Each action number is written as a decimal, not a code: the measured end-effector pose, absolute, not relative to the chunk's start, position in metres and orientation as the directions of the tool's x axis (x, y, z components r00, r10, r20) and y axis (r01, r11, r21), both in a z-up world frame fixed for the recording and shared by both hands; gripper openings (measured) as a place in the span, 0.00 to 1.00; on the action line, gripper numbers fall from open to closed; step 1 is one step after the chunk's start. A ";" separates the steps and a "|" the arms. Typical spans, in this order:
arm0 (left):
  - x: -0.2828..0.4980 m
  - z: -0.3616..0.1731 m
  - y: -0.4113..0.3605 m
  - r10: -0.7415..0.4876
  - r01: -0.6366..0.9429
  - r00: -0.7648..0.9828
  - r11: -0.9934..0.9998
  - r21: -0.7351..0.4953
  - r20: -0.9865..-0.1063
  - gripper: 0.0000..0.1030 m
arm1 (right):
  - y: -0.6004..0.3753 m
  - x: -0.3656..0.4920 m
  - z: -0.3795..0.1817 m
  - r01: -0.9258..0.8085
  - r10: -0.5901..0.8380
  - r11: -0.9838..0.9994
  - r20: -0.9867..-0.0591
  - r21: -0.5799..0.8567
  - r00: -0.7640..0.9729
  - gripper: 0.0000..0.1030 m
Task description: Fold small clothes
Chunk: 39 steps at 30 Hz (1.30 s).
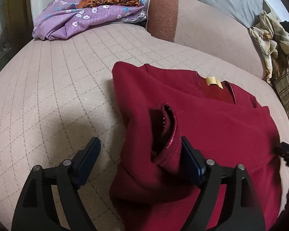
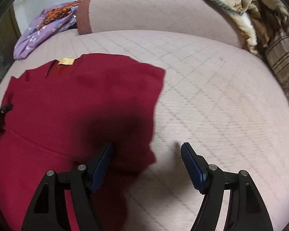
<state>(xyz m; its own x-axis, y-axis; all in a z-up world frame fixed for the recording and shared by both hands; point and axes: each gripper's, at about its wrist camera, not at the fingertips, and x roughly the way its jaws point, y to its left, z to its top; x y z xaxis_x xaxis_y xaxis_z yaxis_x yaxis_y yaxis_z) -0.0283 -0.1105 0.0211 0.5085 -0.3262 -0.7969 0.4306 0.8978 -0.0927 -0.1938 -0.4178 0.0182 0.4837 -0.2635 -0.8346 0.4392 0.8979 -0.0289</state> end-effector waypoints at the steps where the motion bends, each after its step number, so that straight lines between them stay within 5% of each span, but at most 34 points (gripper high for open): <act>1: -0.030 0.020 -0.111 -0.321 0.432 0.511 0.898 -0.085 -0.797 0.80 | -0.419 -0.197 0.021 0.448 -0.255 0.894 -0.834 -0.010 0.489 0.69; 15: -0.085 0.055 -0.107 -0.266 0.443 0.565 0.896 0.016 -0.781 0.81 | -0.400 -0.231 0.038 0.461 -0.203 0.882 -0.805 0.097 0.558 0.70; 39: -0.175 0.029 -0.065 -0.280 0.442 0.441 0.894 -0.065 -0.853 0.83 | -0.330 -0.338 0.026 0.412 -0.090 0.895 -0.836 0.171 0.541 0.74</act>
<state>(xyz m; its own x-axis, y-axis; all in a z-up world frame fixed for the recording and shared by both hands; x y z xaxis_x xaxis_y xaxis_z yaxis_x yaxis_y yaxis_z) -0.1750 -0.0650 0.0289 0.4414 -0.2799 -0.8525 0.4424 0.8945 -0.0646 -0.3382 -0.3303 0.0258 0.5411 -0.0896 -0.8362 0.4123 0.8949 0.1708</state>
